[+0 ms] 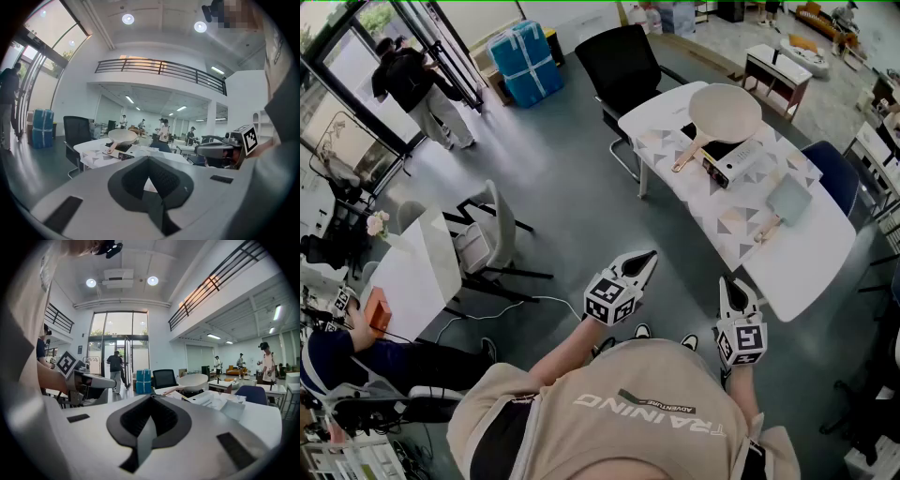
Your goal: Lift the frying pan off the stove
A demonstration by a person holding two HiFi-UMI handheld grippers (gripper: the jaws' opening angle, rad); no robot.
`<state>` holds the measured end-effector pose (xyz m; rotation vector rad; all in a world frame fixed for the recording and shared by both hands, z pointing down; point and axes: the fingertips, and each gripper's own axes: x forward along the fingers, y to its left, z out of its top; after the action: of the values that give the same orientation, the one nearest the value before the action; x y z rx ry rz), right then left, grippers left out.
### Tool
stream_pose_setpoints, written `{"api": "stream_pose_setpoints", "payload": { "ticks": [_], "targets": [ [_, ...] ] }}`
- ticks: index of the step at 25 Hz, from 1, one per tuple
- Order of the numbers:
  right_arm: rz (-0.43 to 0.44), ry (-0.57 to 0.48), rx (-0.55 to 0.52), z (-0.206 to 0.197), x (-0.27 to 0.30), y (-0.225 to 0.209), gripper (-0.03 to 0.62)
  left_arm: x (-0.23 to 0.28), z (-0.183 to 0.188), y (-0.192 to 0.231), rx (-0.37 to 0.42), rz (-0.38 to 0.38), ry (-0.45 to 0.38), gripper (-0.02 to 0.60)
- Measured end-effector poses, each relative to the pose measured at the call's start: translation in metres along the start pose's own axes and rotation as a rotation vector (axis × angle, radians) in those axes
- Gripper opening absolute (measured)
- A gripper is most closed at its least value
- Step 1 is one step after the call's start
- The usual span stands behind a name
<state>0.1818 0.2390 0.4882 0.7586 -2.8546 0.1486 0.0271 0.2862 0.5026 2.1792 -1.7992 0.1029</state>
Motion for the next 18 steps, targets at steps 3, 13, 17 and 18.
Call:
{"api": "stream_pose_setpoints", "payload": {
  "ticks": [3,13,17,18],
  "targets": [
    [-0.013,-0.011,0.006,0.002,0.013,0.003,-0.005,0.001,0.001,0.013,0.001,-0.009,-0.003,0.0],
    [-0.054,-0.008,0.062,-0.002,0.062,0.019,-0.005,-0.004,-0.003,0.061,-0.002,-0.055,0.016,0.0],
    [-0.053,0.007,0.055,-0.005,0.084,0.034,-0.004,-0.009,-0.013,0.079,-0.036,-0.108,0.011,0.0],
    [-0.051,0.015,0.048,-0.006,0.089,0.036,-0.003,-0.009,-0.012,0.081,-0.052,-0.13,0.003,0.0]
  ]
}}
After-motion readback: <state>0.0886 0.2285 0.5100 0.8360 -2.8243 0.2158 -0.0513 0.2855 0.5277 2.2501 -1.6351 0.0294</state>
